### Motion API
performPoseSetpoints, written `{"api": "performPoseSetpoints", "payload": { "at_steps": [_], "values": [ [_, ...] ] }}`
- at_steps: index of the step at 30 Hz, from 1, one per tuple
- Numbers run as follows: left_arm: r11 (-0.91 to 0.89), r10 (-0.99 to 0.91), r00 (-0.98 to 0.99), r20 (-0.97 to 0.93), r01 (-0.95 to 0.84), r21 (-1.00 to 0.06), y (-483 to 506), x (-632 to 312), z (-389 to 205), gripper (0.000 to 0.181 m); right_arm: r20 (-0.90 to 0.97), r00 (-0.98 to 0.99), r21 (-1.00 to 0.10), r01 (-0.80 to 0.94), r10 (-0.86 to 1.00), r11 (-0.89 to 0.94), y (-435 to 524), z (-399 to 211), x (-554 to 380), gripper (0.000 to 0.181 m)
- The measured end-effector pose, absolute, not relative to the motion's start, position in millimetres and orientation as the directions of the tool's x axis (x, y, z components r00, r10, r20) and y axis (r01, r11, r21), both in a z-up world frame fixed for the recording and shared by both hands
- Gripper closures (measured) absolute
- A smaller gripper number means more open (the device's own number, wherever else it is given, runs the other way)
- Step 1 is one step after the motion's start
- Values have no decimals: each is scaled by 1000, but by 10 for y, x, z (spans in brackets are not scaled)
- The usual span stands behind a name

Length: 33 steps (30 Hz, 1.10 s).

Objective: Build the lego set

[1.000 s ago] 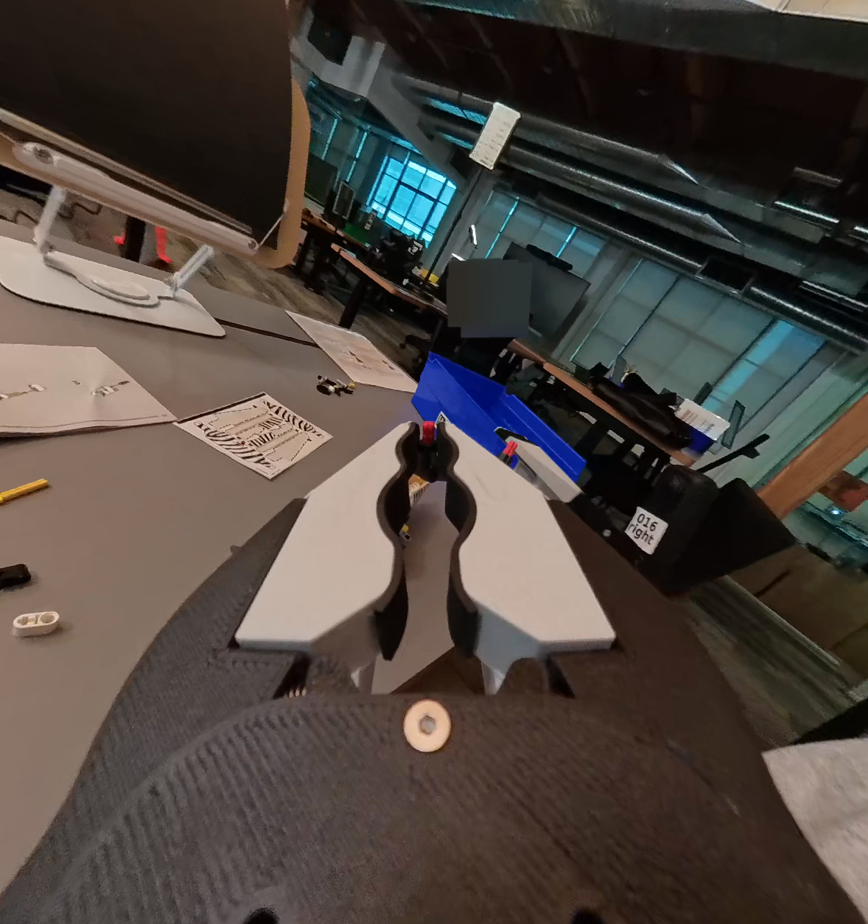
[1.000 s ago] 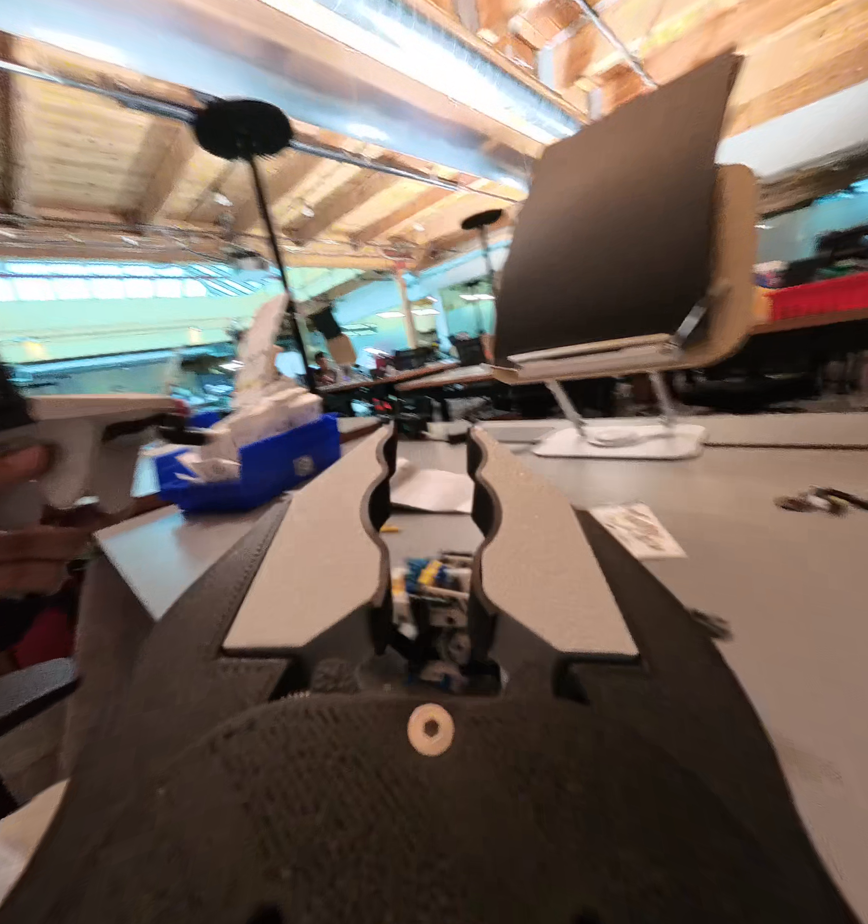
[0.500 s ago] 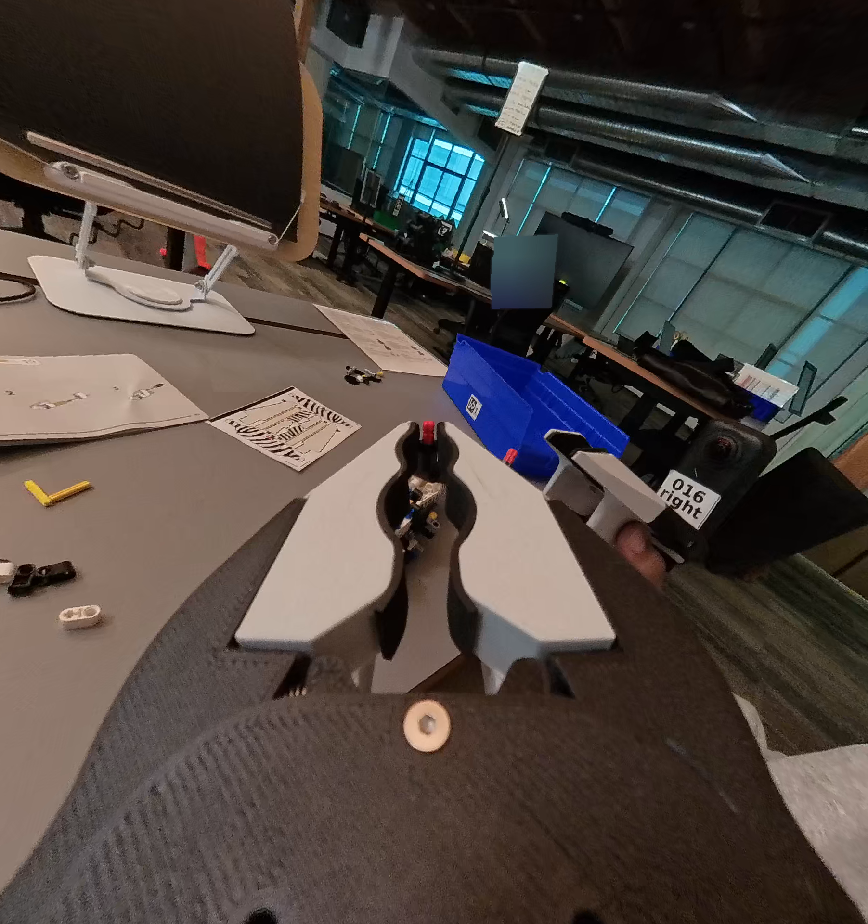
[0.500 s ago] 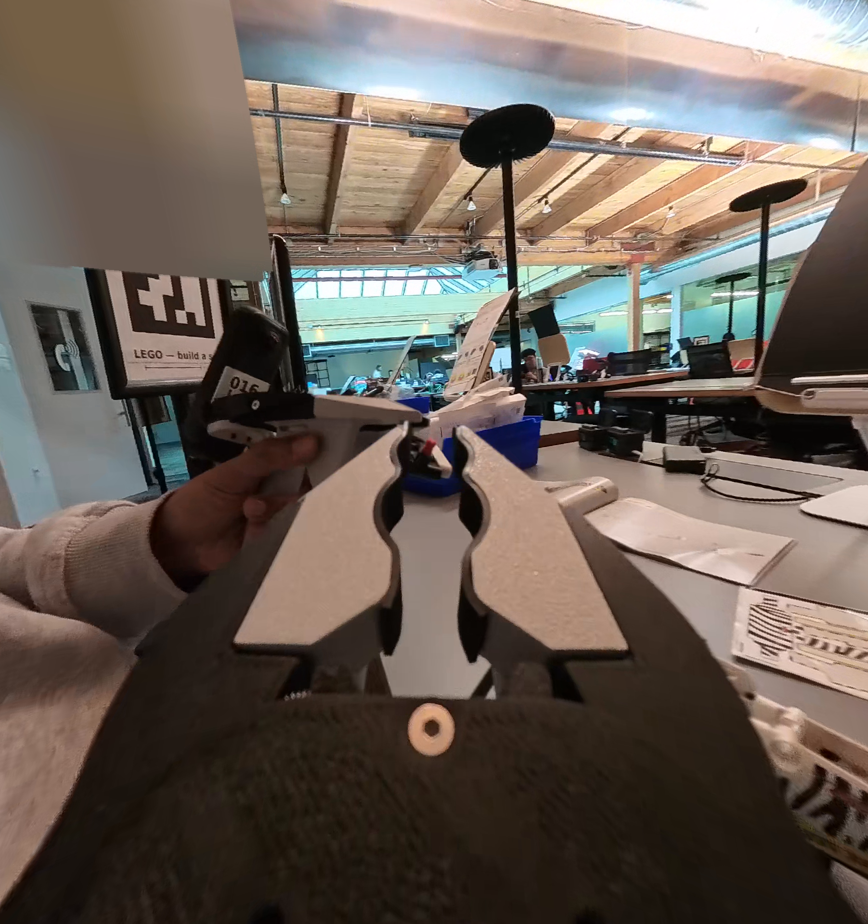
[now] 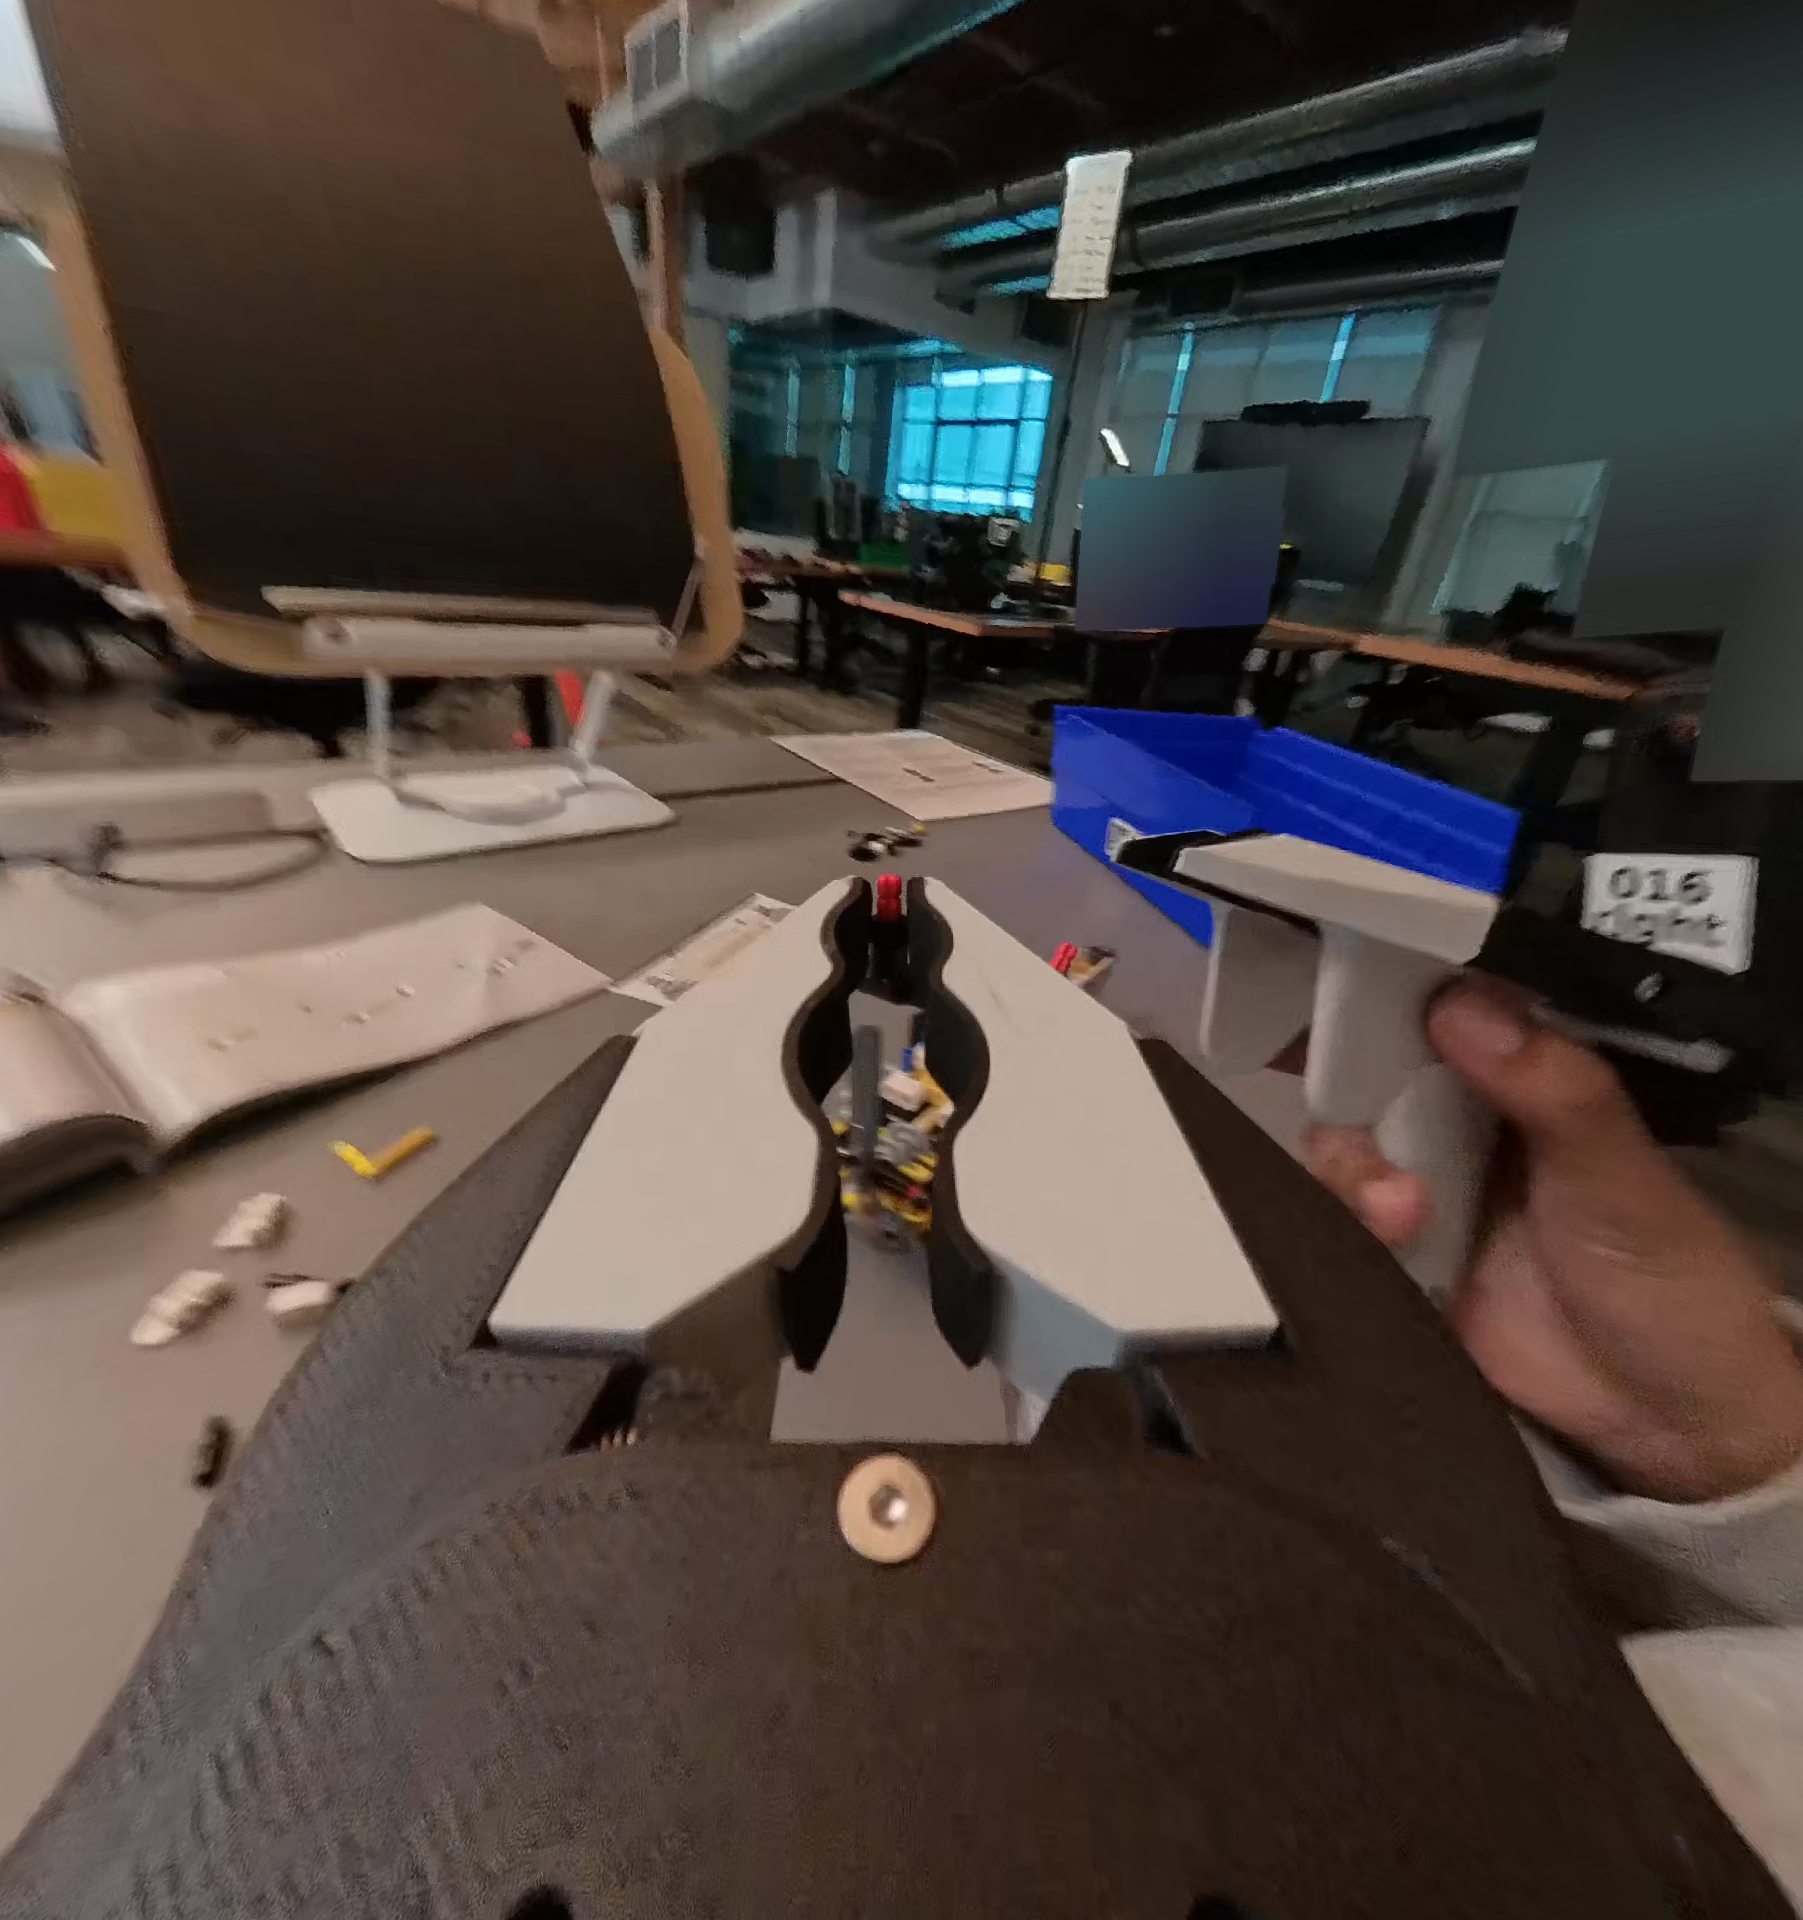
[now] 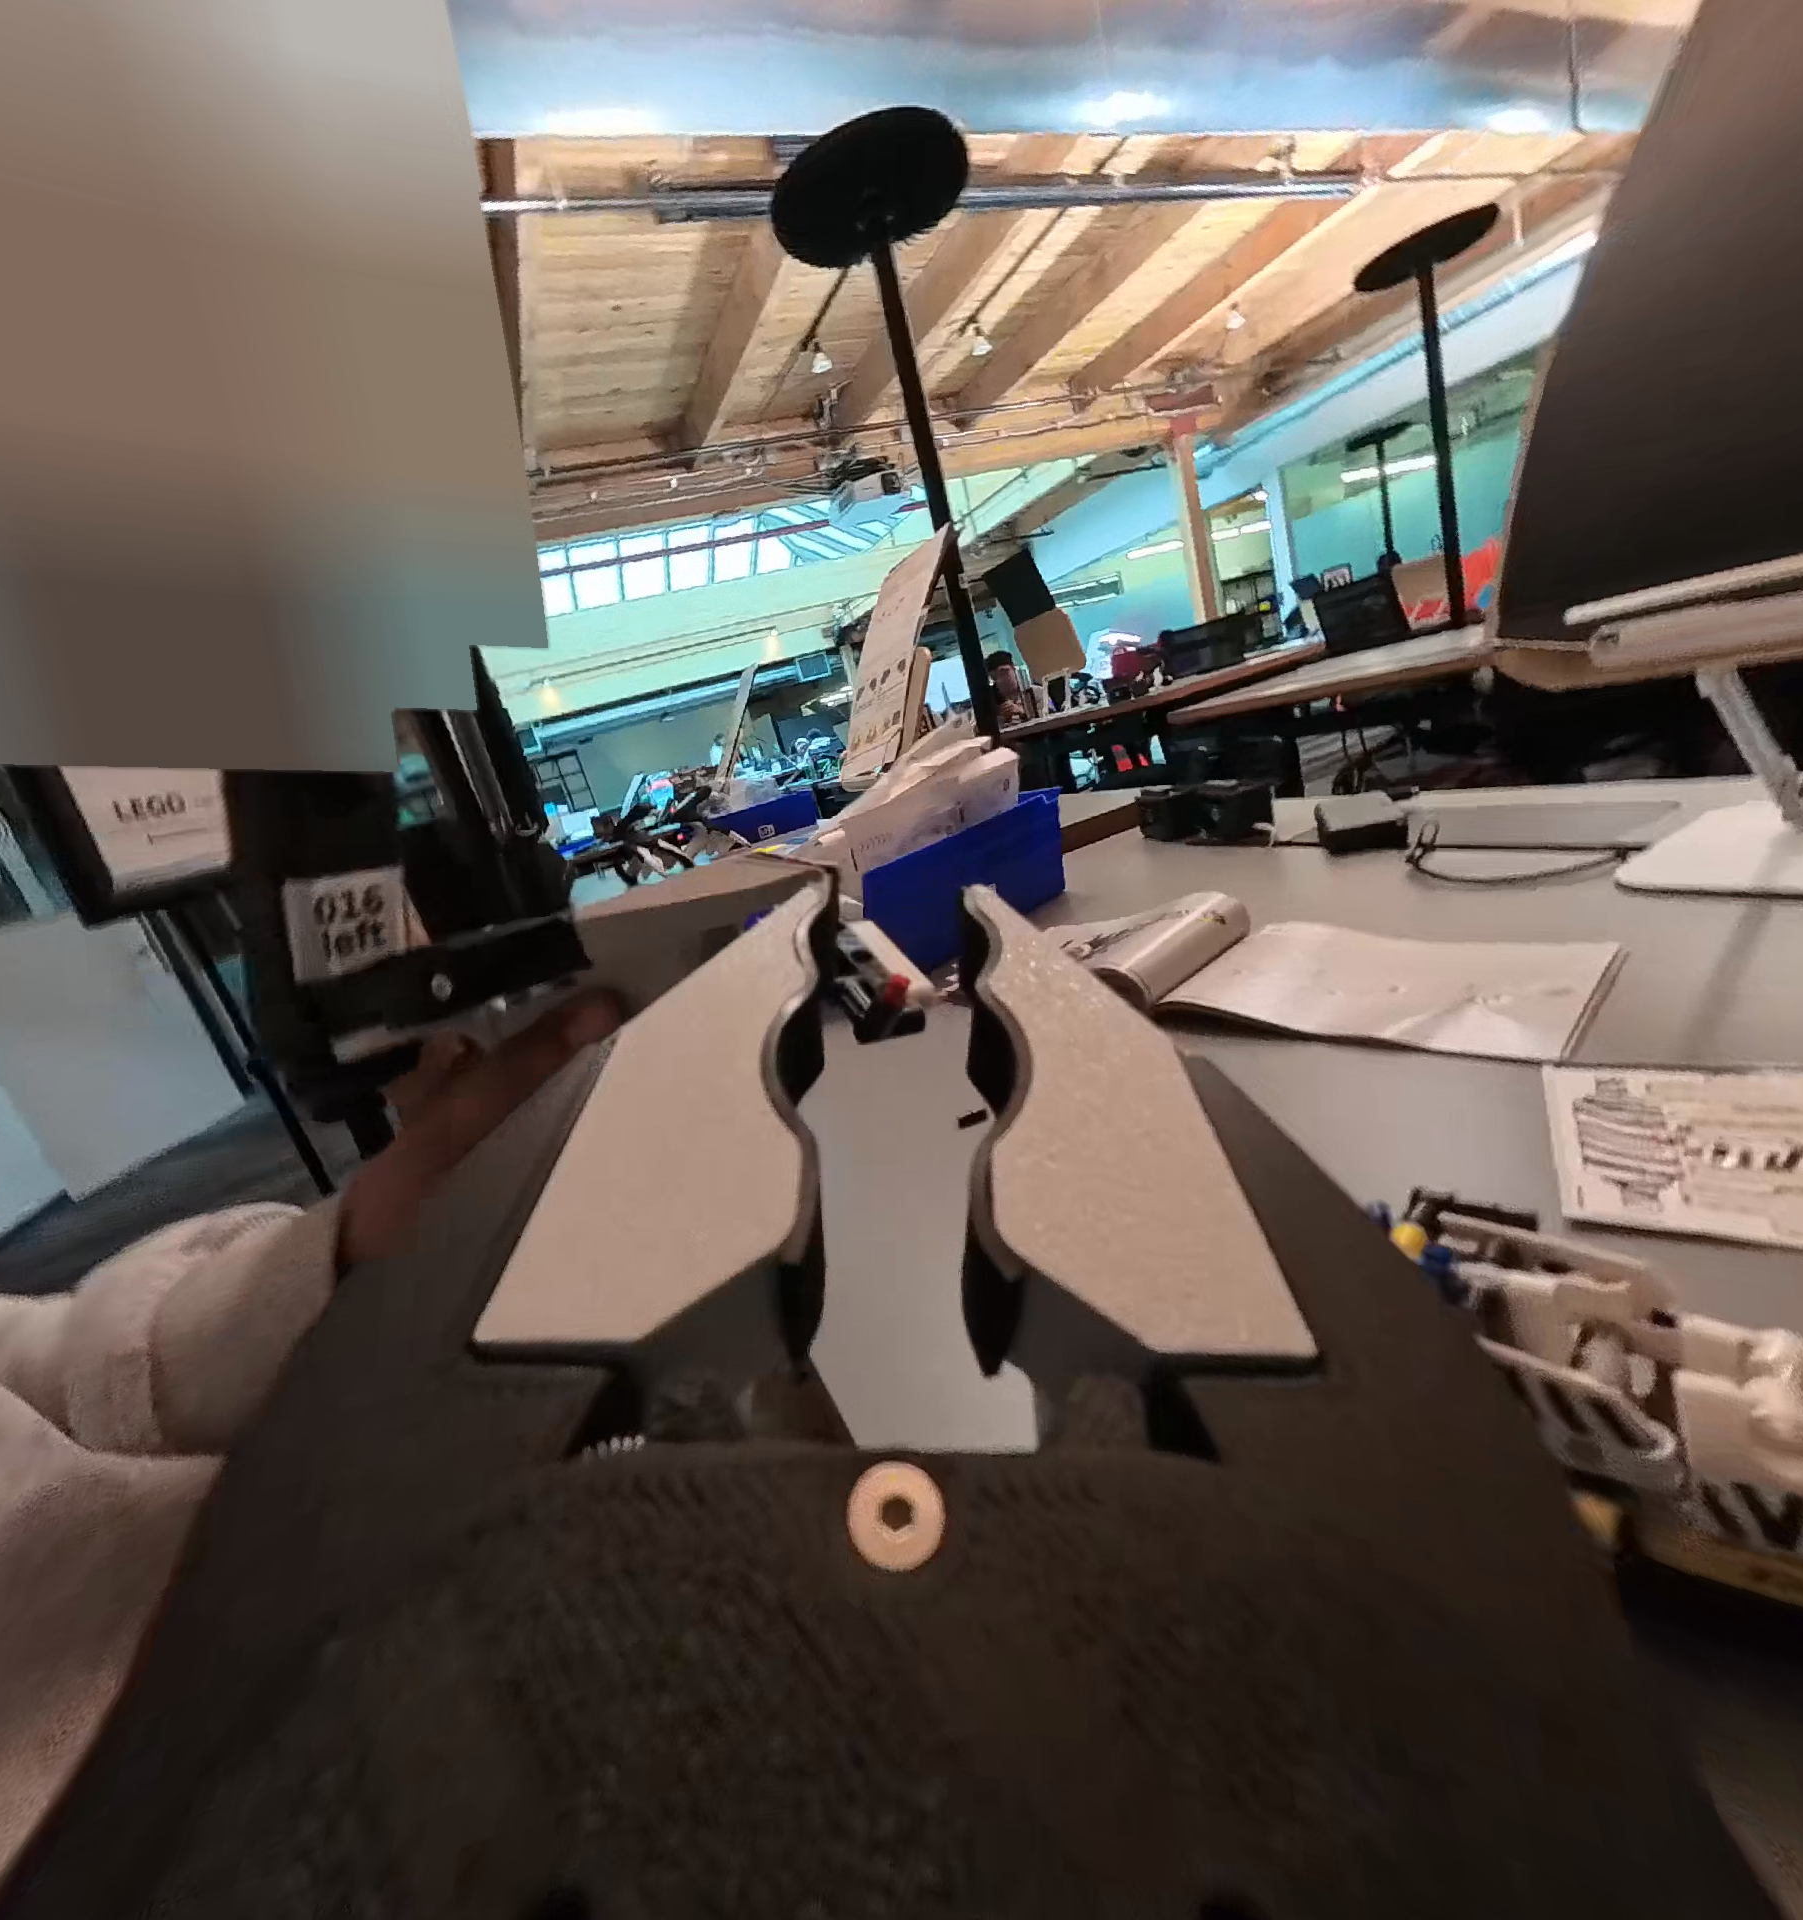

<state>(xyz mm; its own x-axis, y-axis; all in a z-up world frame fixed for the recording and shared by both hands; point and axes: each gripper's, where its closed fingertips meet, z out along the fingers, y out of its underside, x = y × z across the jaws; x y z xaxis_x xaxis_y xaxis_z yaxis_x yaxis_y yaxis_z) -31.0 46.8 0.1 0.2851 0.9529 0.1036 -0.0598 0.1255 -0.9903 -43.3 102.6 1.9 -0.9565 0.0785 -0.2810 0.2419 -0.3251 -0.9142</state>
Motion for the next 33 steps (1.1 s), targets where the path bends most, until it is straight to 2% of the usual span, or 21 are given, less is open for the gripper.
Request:
{"api": "performPoseSetpoints", "payload": {
  "at_steps": [3, 8, 12, 15, 19, 20, 25, 28, 33],
  "values": [
    [25, 975, 224, -8, -145, -989, 440, -295, 50, 177, -392, -920, -882, 370, 19, -292, 943, -51, -375, 161],
    [-22, 976, 204, -75, -253, -967, 487, -266, 145, 178, -550, -833, -818, 553, -68, -161, 762, -207, -206, 156],
    [-64, 963, 228, -145, -327, -943, 659, -218, 208, 178, -687, -707, -682, 707, -169, -189, 744, -148, -235, 148],
    [-99, 948, 248, -199, -366, -925, 807, -175, 218, 178, -741, -625, -588, 781, -246, -210, 766, -104, -282, 150],
    [-108, 935, 278, -220, -367, -924, 916, -163, 170, 177, -764, -553, -492, 833, -333, -254, 841, -31, -361, 164],
    [-102, 934, 287, -212, -354, -930, 924, -174, 146, 172, -764, -545, -482, 838, -345, -256, 854, -23, -378, 164],
    [28, 911, 400, -99, -299, -954, 957, -128, 115, 139, -742, -593, -522, 804, -313, -286, 968, -11, -524, 165],
    [197, 854, 518, 51, -231, -953, 945, -79, 151, 135, -693, -675, -617, 736, -252, -278, 1065, 5, -593, 167],
    [454, 623, 653, 431, 147, -879, 1007, -216, -84, 140, -606, -779, -748, 627, -162, -217, 1138, -11, -603, 167]
  ]
}}
